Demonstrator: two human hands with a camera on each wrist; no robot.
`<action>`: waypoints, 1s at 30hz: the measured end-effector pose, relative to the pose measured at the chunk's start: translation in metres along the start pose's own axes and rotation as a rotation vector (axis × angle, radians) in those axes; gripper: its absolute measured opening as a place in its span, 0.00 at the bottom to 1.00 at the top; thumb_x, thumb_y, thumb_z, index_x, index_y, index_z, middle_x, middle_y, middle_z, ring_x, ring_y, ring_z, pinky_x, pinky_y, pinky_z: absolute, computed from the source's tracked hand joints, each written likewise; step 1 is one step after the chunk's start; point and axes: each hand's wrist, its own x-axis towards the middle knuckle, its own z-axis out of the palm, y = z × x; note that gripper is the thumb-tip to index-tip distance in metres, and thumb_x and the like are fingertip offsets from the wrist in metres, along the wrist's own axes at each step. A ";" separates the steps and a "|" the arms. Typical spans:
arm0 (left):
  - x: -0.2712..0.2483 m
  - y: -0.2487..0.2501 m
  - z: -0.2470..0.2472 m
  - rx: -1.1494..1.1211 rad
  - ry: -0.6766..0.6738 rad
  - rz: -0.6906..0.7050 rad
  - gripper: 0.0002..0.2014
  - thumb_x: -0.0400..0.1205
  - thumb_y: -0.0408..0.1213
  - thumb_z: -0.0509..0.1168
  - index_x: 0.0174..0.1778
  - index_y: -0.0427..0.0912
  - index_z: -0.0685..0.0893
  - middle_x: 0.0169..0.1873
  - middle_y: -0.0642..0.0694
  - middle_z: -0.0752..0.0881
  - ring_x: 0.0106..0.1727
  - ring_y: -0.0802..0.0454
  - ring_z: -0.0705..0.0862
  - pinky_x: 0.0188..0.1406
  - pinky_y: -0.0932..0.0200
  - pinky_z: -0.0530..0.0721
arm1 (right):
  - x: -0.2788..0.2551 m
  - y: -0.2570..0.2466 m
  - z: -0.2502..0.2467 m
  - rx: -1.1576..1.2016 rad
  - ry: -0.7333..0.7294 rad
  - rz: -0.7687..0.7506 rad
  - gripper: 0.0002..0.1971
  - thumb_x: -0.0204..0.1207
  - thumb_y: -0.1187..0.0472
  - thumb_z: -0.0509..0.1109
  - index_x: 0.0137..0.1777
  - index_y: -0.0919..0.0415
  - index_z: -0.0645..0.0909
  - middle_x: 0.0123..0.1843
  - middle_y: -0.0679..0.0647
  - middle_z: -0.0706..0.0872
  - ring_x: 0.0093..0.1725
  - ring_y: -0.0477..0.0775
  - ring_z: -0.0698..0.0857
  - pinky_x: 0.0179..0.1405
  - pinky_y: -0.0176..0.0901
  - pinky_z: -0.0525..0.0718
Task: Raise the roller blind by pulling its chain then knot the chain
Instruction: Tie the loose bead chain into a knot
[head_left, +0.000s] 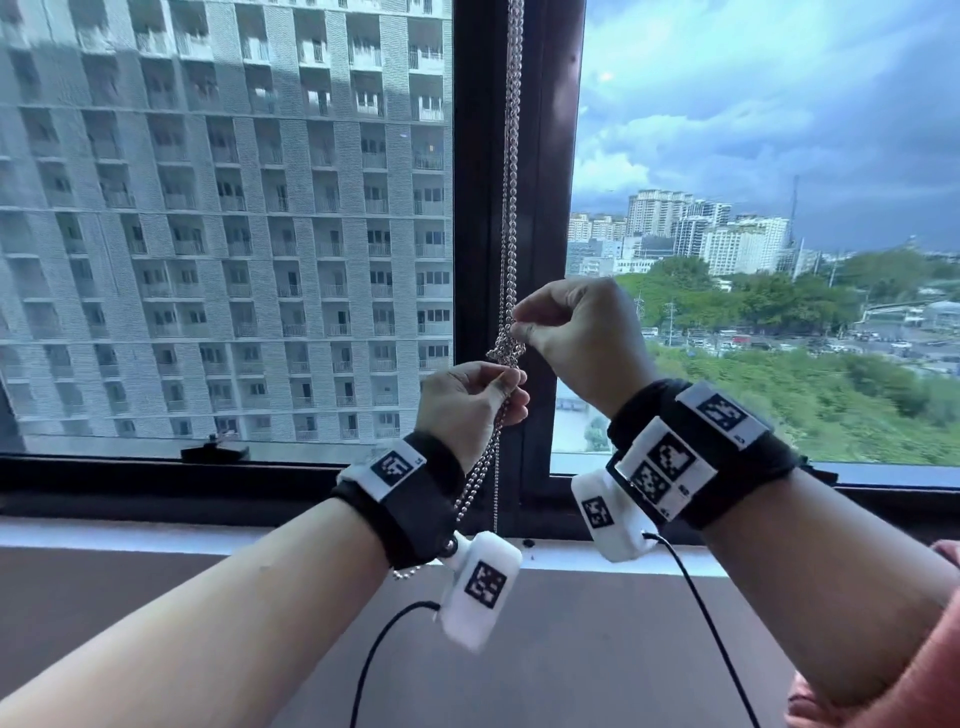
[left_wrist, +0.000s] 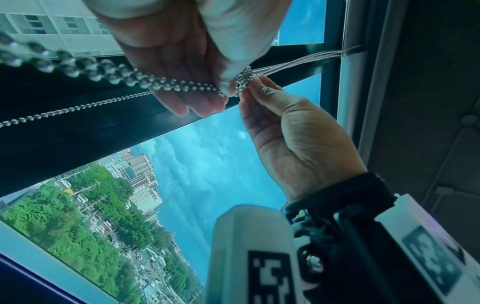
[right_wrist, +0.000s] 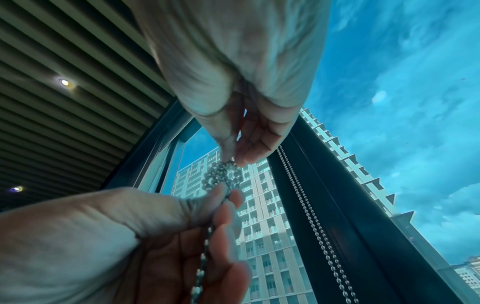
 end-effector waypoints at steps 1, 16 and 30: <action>0.000 -0.001 -0.001 0.006 0.001 0.001 0.06 0.79 0.25 0.64 0.38 0.28 0.84 0.27 0.39 0.83 0.23 0.58 0.83 0.30 0.65 0.87 | 0.000 0.001 0.000 0.008 0.001 0.005 0.05 0.65 0.68 0.82 0.38 0.59 0.91 0.30 0.39 0.85 0.28 0.26 0.82 0.32 0.19 0.76; 0.001 -0.003 -0.011 0.149 -0.055 0.035 0.05 0.77 0.27 0.67 0.38 0.30 0.86 0.25 0.44 0.87 0.27 0.51 0.85 0.39 0.55 0.89 | -0.012 0.015 0.005 0.212 -0.214 0.226 0.08 0.71 0.58 0.80 0.39 0.63 0.89 0.31 0.55 0.90 0.28 0.45 0.85 0.39 0.47 0.89; 0.016 0.021 -0.006 0.353 0.099 0.232 0.06 0.79 0.38 0.66 0.49 0.43 0.85 0.41 0.49 0.87 0.40 0.58 0.83 0.44 0.63 0.81 | -0.030 0.017 0.013 0.133 -0.375 0.285 0.14 0.79 0.56 0.71 0.34 0.58 0.90 0.35 0.51 0.93 0.33 0.41 0.82 0.39 0.39 0.77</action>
